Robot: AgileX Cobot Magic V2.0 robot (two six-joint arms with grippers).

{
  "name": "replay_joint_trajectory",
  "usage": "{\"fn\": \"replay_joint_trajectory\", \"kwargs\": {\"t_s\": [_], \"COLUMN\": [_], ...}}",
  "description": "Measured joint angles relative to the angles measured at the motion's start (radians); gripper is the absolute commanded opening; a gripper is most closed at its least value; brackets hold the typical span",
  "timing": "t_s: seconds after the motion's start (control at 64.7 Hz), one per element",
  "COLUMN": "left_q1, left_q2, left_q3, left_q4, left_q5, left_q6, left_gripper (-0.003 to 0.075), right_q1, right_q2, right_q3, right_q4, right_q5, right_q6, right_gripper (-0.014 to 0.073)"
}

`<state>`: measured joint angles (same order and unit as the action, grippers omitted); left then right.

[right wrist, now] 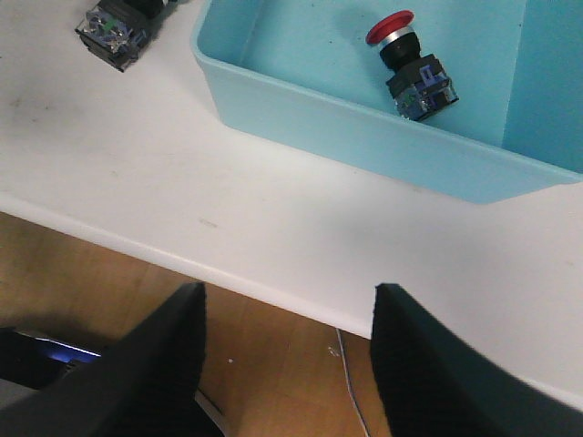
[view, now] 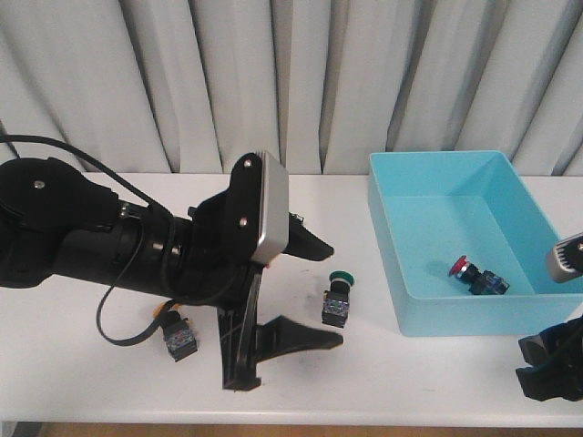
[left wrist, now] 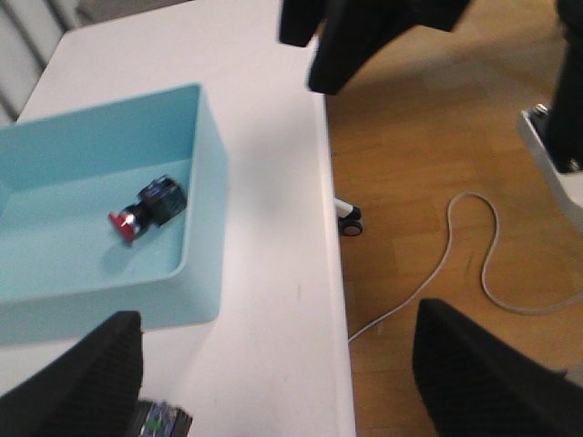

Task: Pick red and yellow buttons and place in box
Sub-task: 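Raise the right gripper out of the box and withdraw it, then reach the left gripper down and grasp the yellow-capped button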

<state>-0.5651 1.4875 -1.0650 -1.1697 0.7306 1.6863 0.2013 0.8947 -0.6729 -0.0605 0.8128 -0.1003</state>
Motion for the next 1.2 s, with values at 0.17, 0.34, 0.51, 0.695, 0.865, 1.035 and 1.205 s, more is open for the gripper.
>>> {"fn": "replay_joint_trajectory", "kwargs": {"t_s": [0.17, 0.34, 0.51, 0.695, 0.865, 1.035, 1.205], "left_q1": [0.038, 0.148, 0.243, 0.270, 0.270, 0.270, 0.270], "left_q2": [0.000, 0.011, 0.094, 0.248, 0.395, 0.529, 0.642], "left_q3": [0.000, -0.027, -0.133, -0.282, -0.402, -0.516, -0.612], "left_q4": [0.126, 0.328, 0.636, 1.002, 1.198, 1.246, 1.247], "left_q5": [-0.242, -0.310, -0.238, -0.097, 0.004, 0.090, 0.142], "left_q6": [-0.339, -0.672, -0.995, -1.296, -1.438, -1.455, -1.440], "left_gripper": [0.0586, 0.0586, 0.0586, 0.0586, 0.0586, 0.0586, 0.0586], "right_q1": [0.000, 0.000, 0.000, 0.000, 0.000, 0.000, 0.000], "right_q2": [0.000, 0.000, 0.000, 0.000, 0.000, 0.000, 0.000], "right_q3": [0.000, 0.000, 0.000, 0.000, 0.000, 0.000, 0.000], "right_q4": [0.000, 0.000, 0.000, 0.000, 0.000, 0.000, 0.000], "right_q5": [0.000, 0.000, 0.000, 0.000, 0.000, 0.000, 0.000], "right_q6": [0.002, 0.003, 0.005, 0.005, 0.005, 0.005, 0.005], "right_gripper": [0.0412, 0.0412, 0.0412, 0.0412, 0.0412, 0.0412, 0.0412]}}
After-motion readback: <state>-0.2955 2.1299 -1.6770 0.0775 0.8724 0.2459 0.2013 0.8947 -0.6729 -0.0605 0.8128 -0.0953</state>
